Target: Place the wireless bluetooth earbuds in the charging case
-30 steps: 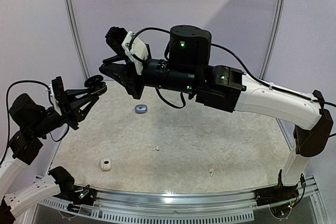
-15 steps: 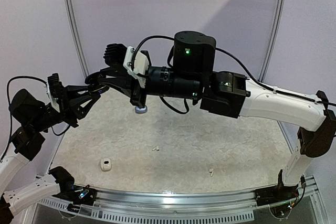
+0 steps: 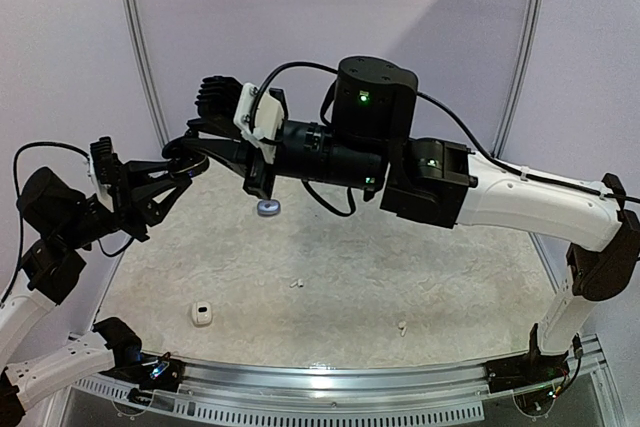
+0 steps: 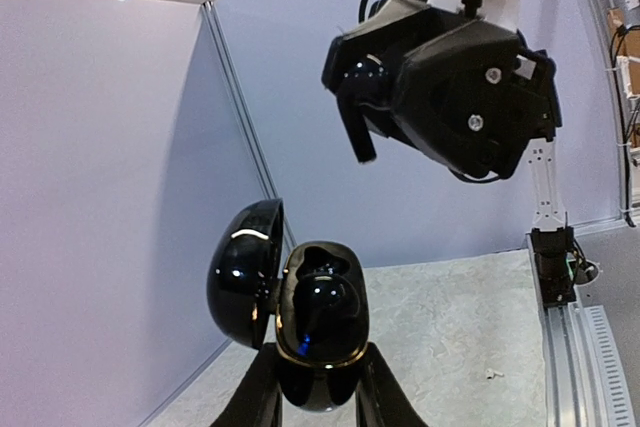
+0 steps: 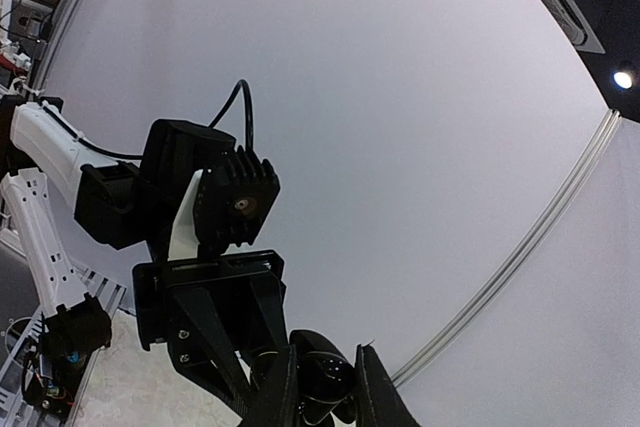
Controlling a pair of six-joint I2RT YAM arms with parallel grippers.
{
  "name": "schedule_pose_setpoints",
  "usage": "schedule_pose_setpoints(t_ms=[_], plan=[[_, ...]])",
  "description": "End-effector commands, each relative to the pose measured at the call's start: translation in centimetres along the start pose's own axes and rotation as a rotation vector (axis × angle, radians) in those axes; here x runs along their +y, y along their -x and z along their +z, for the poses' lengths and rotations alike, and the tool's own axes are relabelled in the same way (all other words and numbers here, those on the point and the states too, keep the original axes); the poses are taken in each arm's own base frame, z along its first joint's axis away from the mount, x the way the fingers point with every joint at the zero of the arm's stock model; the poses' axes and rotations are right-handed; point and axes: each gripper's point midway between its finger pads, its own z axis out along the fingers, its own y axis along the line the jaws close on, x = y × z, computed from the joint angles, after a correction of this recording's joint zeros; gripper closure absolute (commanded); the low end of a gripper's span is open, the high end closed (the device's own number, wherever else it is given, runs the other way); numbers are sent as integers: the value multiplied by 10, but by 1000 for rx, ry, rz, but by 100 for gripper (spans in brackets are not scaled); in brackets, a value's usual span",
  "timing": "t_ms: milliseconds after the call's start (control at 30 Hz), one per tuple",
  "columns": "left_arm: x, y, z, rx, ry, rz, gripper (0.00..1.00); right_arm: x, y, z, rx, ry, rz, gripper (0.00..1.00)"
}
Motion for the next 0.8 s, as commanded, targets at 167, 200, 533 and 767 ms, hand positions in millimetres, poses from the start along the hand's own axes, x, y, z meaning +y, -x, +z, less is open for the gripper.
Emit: schedule_pose_setpoints(t_ms=[167,200,533,767], plan=[[1,11,1,-22,-10,-7,100,2,-20,14,30,-14,18,100],[0,11,1,-22,-12,-7,100,2,-21,14,28,-15,22,100],[1,8,2,-22,-12,-12,100,-8,-34,17,55,-60,35,100],[2,7,2,-21,-6,-24,100,-17,-38,17,66,-101,37,100]])
